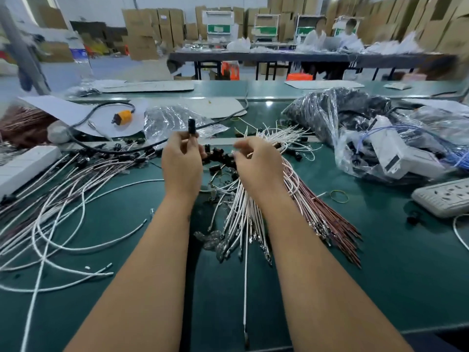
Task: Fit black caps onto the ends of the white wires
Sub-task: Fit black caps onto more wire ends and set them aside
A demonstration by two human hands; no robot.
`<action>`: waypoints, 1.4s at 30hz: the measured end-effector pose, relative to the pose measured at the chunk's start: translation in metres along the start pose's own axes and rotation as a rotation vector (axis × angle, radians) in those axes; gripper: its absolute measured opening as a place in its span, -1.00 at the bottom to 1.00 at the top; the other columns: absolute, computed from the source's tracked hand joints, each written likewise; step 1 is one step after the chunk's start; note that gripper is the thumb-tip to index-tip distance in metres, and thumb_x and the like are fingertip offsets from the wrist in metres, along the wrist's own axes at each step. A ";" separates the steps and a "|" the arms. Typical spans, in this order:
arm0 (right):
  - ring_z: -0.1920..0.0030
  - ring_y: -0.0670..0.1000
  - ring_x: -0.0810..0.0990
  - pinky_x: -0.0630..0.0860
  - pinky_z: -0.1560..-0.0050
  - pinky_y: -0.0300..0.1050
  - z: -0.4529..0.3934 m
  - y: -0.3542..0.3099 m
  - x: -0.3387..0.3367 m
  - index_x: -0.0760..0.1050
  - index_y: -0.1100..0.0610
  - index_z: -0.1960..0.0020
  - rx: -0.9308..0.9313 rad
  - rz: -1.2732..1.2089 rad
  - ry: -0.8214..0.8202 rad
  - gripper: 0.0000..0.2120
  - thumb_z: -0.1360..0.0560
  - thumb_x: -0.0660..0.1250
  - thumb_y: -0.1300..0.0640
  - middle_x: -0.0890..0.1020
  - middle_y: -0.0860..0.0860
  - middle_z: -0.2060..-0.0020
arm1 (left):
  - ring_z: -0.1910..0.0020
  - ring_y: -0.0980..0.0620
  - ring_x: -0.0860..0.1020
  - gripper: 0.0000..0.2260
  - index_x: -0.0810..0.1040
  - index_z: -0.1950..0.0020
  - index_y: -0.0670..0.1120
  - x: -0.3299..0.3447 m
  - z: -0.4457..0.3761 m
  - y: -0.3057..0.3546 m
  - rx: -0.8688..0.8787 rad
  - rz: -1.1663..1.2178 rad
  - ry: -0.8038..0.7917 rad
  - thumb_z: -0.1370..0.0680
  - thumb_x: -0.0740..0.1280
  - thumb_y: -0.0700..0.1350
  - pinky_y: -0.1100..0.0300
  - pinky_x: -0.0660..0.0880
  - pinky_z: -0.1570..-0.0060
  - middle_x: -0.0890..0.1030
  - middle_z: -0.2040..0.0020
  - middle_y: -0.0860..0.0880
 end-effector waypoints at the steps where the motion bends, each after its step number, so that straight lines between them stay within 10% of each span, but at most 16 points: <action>1: 0.11 -0.08 0.58 0.54 0.08 -0.20 0.000 -0.002 0.004 0.60 0.15 -0.11 -0.027 0.065 -0.044 -0.83 -0.54 0.32 0.23 0.65 0.01 0.04 | 0.34 0.12 0.48 -0.87 0.48 0.04 -0.08 -0.003 -0.001 -0.002 -0.021 0.013 0.024 -0.64 0.16 -0.22 0.29 0.43 0.33 0.53 0.28 0.00; 7: 0.21 0.05 0.56 0.46 0.22 -0.11 0.011 0.001 0.032 0.52 0.12 0.20 -0.034 0.513 -0.388 -0.76 -0.52 0.29 -0.03 0.56 0.00 0.27 | 0.43 0.15 0.33 -0.90 0.50 0.02 -0.06 -0.001 0.000 -0.004 -0.117 0.162 -0.082 -0.63 0.21 -0.19 0.32 0.27 0.43 0.46 0.33 0.02; 14: 0.39 -0.04 0.53 0.33 0.41 -0.21 0.012 -0.013 0.032 0.48 0.11 0.41 -0.050 0.359 -0.492 -0.59 -0.37 0.40 -0.21 0.51 -0.05 0.49 | 0.19 0.10 0.51 -0.88 0.52 0.06 -0.07 0.002 0.002 0.000 -0.251 0.497 -0.217 -0.58 0.24 -0.25 0.26 0.40 0.12 0.61 0.21 0.03; 30: 0.13 0.03 0.56 0.52 0.13 -0.07 0.018 -0.016 0.040 0.47 0.02 0.12 -0.119 0.415 -0.576 -0.89 -0.47 0.39 0.03 0.55 -0.04 0.20 | -0.10 0.12 0.58 -0.90 0.63 0.21 0.10 0.015 0.009 0.005 -0.176 0.482 -0.452 -0.43 0.35 -0.09 0.12 0.38 -0.20 0.68 0.03 0.03; 42: 0.10 0.03 0.60 0.59 0.05 -0.03 0.018 -0.016 0.041 0.60 -0.04 0.03 -0.144 0.397 -0.557 -0.91 -0.48 0.36 0.06 0.60 -0.05 0.16 | -0.03 0.18 0.56 -0.97 0.57 0.09 -0.04 0.015 0.002 0.003 -0.064 0.359 -0.424 -0.48 0.36 -0.14 0.28 0.44 -0.08 0.65 0.06 0.07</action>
Point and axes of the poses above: each hand's wrist, its own z-axis away from the middle knuckle, its own x-axis out of the palm, y = z × x, the point moved 6 cm from there along -z, towards the middle knuckle
